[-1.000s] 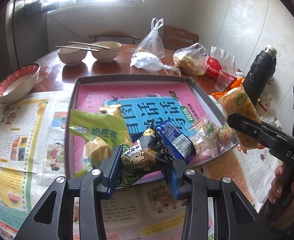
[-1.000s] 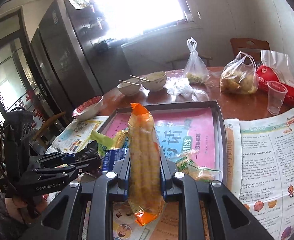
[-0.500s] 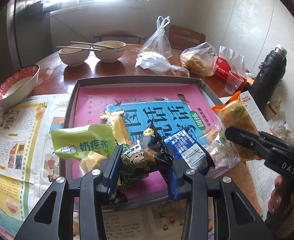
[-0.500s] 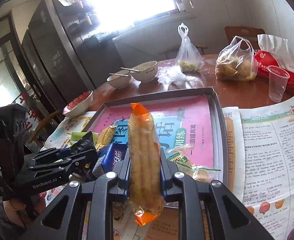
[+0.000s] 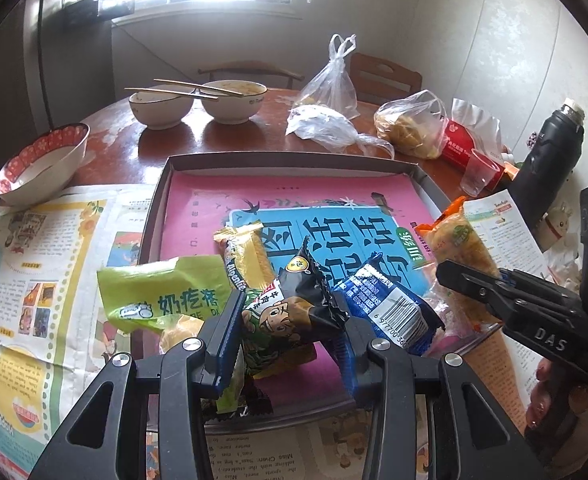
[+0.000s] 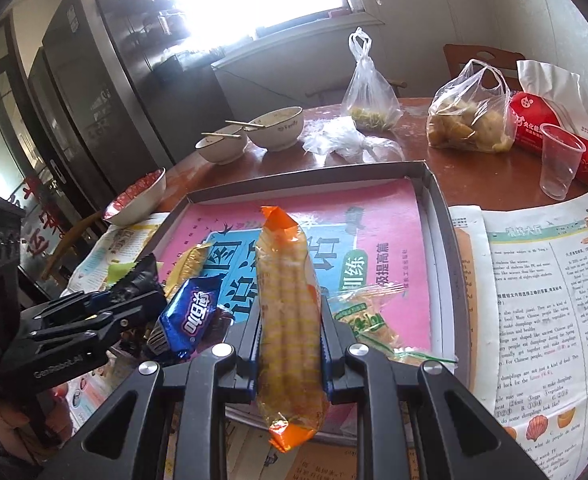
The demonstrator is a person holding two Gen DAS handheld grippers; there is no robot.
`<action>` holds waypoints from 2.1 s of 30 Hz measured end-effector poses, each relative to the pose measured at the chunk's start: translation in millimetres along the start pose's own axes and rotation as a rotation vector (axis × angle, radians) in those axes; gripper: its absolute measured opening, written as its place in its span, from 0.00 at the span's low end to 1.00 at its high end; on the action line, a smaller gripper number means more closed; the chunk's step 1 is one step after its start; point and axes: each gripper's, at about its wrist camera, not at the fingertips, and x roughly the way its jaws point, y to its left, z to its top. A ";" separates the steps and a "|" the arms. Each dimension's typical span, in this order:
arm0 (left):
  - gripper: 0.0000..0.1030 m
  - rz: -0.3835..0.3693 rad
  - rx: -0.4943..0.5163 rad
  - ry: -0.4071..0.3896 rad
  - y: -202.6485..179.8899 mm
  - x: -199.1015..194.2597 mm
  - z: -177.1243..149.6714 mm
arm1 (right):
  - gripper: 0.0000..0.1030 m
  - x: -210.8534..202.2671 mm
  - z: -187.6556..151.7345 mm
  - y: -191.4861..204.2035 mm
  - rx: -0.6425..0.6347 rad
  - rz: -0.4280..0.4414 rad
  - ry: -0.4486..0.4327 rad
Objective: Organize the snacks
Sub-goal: 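Carry the snack bag over the box while right tool carries the wafer roll pack, then lower and release the snack bag in the box while right tool releases wafer pack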
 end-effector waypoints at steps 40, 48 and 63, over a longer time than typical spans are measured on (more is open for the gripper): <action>0.42 0.026 -0.003 0.003 3.2 -3.4 -4.5 | 0.35 -8.1 -6.2 2.2 -0.018 -0.018 -0.002; 0.42 0.028 0.000 0.006 3.1 -4.4 -4.9 | 0.42 -15.2 -7.3 10.6 -0.040 -0.010 -0.017; 0.48 0.024 0.006 0.007 2.2 -8.8 -5.6 | 0.47 -26.6 -9.8 18.0 -0.083 -0.072 -0.043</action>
